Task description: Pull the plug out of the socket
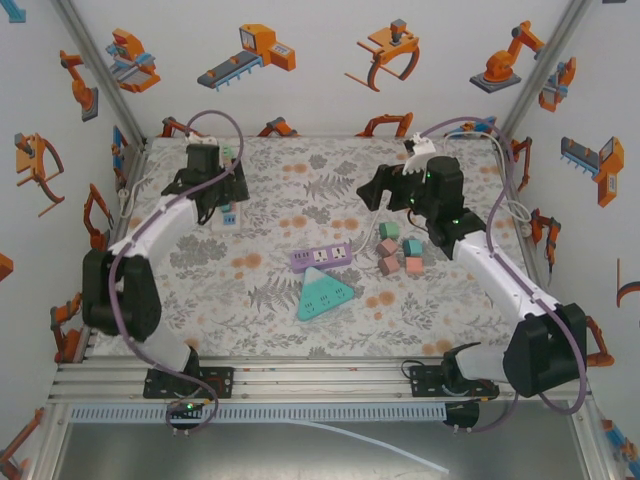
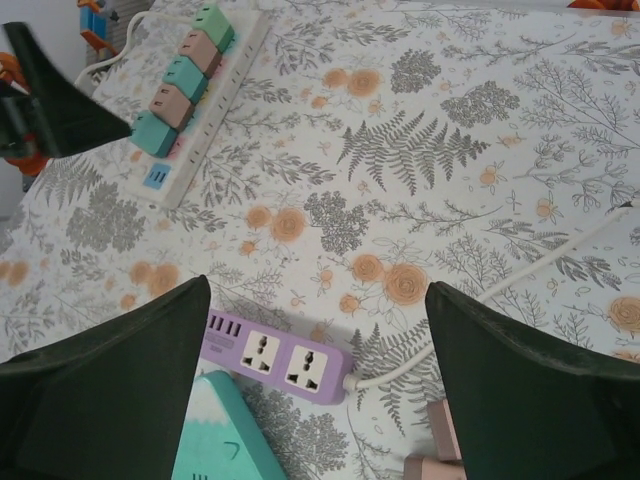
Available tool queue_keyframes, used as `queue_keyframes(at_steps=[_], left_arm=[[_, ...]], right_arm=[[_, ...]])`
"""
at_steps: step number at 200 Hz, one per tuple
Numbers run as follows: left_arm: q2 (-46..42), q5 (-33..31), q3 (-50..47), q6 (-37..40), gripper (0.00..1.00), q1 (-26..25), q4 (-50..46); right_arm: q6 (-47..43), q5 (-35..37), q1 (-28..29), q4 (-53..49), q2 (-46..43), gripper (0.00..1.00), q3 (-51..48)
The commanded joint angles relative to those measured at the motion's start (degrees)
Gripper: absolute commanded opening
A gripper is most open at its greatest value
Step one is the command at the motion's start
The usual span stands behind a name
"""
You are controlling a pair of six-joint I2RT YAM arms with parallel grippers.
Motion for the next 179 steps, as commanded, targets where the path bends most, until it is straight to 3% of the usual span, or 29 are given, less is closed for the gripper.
queue_keyframes(at_steps=[1, 34, 45, 67, 126, 179], left_arm=[[7.6, -2.7, 7.1, 6.0, 0.97, 1.8, -0.4], [20.1, 4.8, 18.6, 7.4, 0.97, 4.3, -2.7], [23.6, 6.7, 22.0, 7.8, 0.97, 5.0, -3.9], [28.3, 10.5, 27.1, 8.8, 0.97, 5.5, -5.7], [36.0, 8.9, 37.2, 10.2, 1.00, 6.0, -14.0], [46.7, 7.0, 55.0, 12.7, 0.85, 6.1, -31.2]], right_arm=[[-1.4, 0.8, -0.1, -0.9, -1.1, 0.83, 1.0], [-2.3, -1.7, -0.1, -1.3, -3.0, 0.91, 0.1], [-3.2, -4.6, -0.1, -0.5, -3.4, 0.99, -0.3], [-3.4, -7.2, -0.1, 0.7, -3.8, 0.99, -0.9], [-2.4, -9.6, -0.1, 1.1, -3.2, 0.99, 0.3], [-2.3, -9.5, -0.1, 1.3, -4.9, 0.99, 0.2]])
